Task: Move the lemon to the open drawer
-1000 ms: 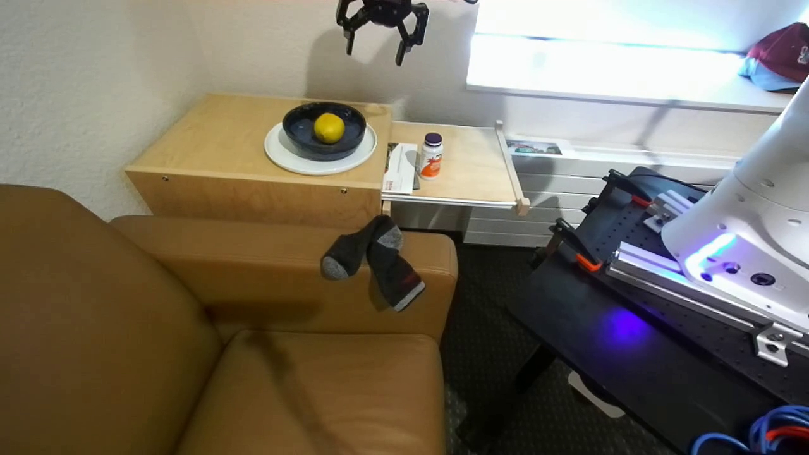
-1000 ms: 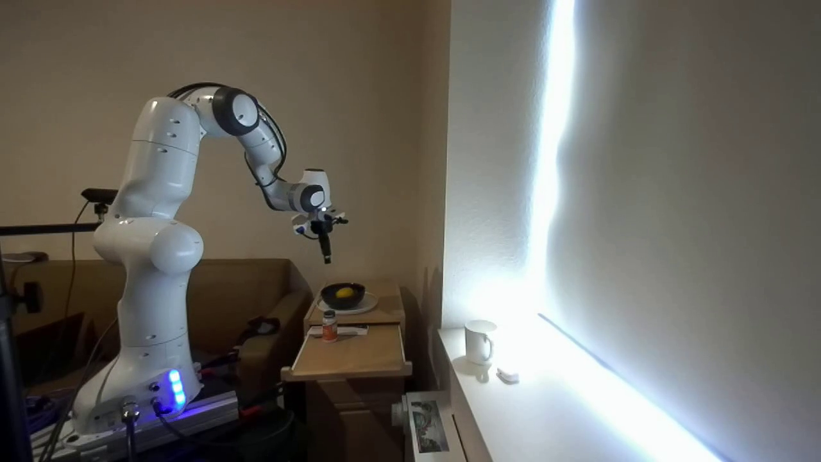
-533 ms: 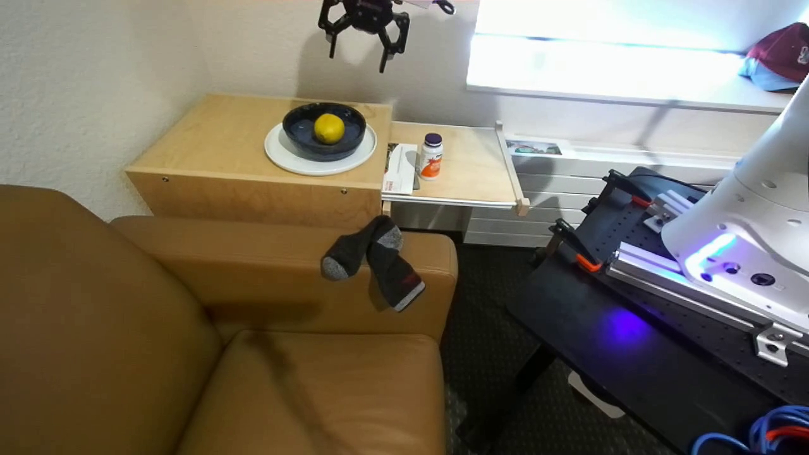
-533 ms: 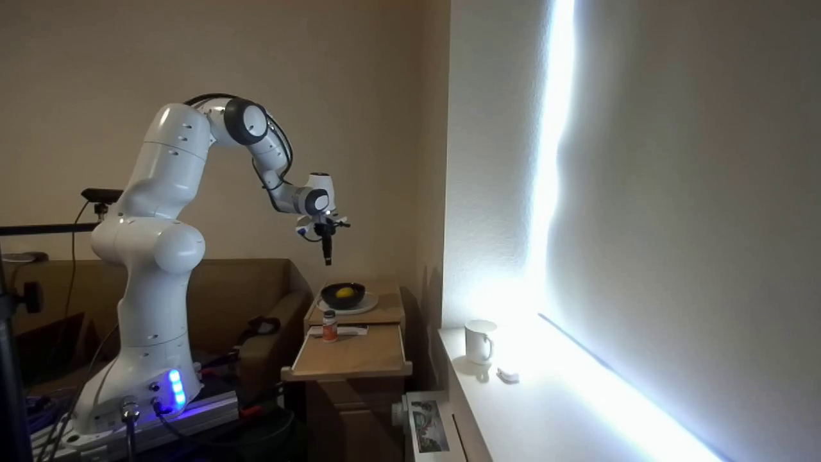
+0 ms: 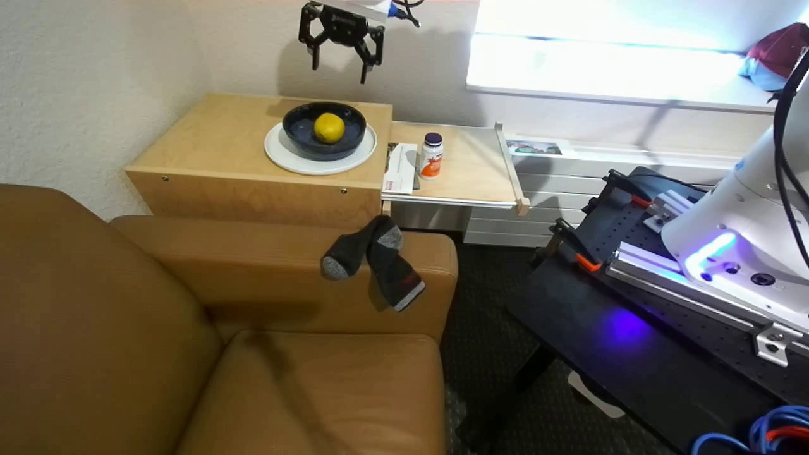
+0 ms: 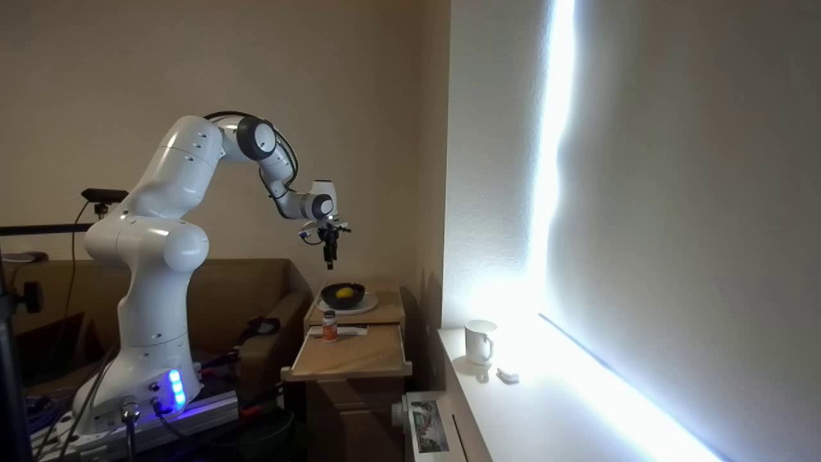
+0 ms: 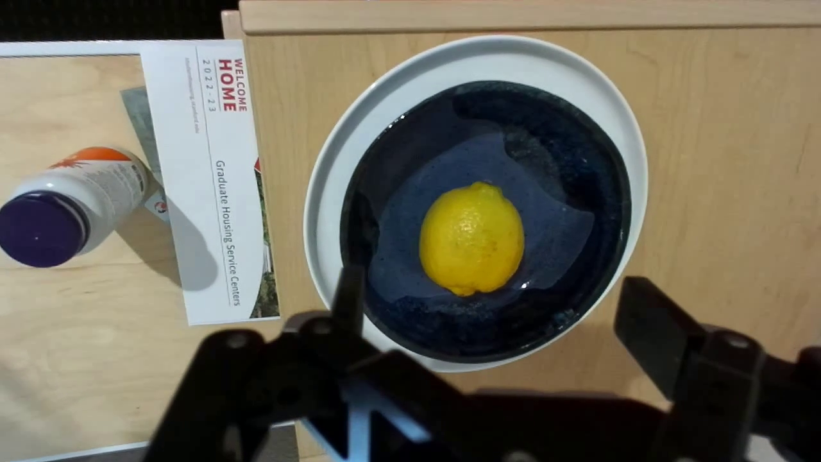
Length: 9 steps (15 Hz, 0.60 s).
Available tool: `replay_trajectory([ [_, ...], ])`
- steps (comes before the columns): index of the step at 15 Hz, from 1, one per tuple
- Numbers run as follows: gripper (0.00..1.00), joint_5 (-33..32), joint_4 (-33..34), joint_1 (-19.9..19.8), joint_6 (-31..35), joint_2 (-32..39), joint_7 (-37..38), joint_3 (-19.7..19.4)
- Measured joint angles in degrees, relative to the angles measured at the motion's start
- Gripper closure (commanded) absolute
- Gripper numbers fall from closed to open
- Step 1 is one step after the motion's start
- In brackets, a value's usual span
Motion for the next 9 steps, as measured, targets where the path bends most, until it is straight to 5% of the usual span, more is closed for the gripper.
replay_trajectory([
  [9, 0.0, 0.3, 3.4, 0.1, 11.2, 9.9, 3.8, -2.6],
])
